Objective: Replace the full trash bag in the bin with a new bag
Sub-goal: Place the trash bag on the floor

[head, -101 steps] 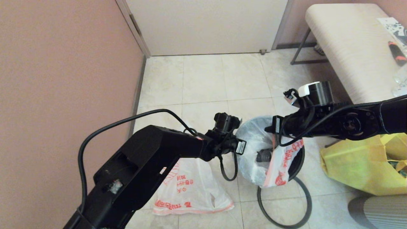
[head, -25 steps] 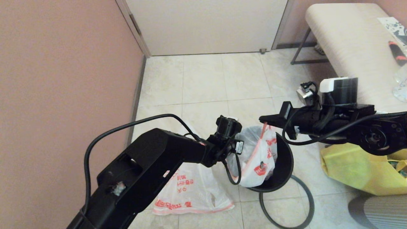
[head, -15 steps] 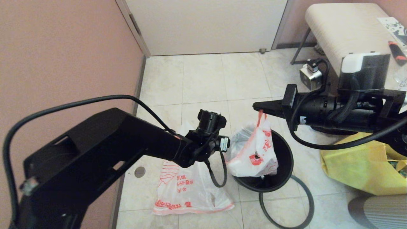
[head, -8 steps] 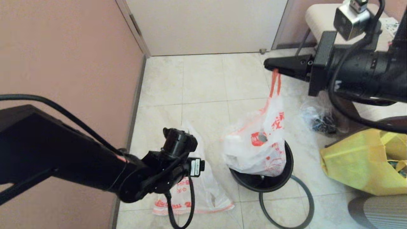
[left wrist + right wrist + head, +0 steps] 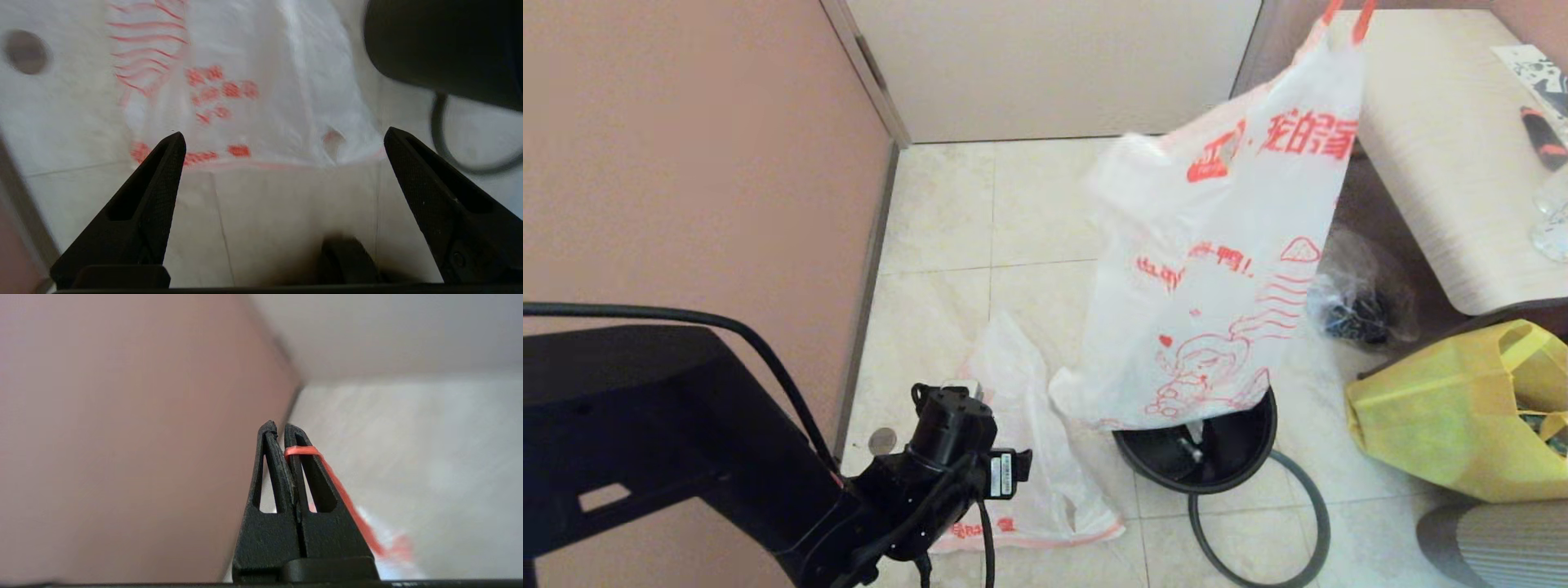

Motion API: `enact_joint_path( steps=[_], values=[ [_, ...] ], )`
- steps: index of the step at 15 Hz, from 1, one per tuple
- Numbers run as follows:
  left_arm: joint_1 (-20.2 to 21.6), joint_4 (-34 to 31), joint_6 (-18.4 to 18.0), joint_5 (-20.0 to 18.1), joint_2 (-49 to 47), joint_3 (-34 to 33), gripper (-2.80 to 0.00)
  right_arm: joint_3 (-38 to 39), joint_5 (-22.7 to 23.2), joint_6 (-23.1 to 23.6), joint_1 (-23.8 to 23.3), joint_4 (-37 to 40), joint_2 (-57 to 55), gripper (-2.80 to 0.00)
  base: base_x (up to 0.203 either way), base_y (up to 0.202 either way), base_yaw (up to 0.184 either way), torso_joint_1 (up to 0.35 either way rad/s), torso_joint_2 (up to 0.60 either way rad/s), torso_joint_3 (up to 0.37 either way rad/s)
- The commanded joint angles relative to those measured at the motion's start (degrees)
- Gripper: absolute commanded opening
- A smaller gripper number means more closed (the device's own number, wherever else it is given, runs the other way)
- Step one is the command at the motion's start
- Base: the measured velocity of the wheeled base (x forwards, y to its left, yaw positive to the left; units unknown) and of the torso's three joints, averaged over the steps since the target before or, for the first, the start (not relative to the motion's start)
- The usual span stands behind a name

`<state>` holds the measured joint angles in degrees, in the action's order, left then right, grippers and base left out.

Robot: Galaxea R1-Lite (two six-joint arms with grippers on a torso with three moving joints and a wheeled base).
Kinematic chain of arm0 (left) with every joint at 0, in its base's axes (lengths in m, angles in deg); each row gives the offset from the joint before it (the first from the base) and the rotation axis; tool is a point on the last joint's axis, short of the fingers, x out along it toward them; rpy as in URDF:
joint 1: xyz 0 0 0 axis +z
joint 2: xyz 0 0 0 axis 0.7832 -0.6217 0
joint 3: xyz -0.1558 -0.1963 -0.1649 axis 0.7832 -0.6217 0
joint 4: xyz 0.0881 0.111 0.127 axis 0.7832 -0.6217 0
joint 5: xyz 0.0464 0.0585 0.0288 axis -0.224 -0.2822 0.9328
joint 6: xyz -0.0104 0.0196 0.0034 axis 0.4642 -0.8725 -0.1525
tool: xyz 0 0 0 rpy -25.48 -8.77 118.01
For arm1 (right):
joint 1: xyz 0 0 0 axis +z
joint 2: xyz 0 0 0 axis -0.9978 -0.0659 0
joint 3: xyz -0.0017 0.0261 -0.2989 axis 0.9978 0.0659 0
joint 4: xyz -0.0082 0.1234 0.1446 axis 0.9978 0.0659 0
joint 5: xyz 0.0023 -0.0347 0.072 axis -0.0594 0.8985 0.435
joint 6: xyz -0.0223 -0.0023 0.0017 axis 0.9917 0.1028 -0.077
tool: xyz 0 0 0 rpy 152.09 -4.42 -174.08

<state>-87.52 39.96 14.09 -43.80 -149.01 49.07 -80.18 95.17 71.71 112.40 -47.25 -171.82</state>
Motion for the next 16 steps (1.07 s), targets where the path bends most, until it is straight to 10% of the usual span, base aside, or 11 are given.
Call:
enact_joint_path(
  steps=[1,10,16],
  values=[
    [0.2,0.3,0.2,-0.6,-2.0,-0.2,0.00,-3.9,-0.7,2.3,-0.2,1.1,0.0,-2.80,0.000,0.000,0.000,0.000,0.00,0.000],
    [1.1,6.0,-0.2,-2.1,-5.6,-1.3,0.00,-11.1,-10.7,21.8,-3.3,-4.1,-0.2,-2.80,0.000,0.000,0.000,0.000,0.00,0.000],
    [1.1,8.6,-0.3,-2.0,-6.5,-2.0,0.00,-9.6,-12.3,23.0,-15.2,-5.5,-6.7,-2.80,0.000,0.000,0.000,0.000,0.00,0.000]
  ],
)
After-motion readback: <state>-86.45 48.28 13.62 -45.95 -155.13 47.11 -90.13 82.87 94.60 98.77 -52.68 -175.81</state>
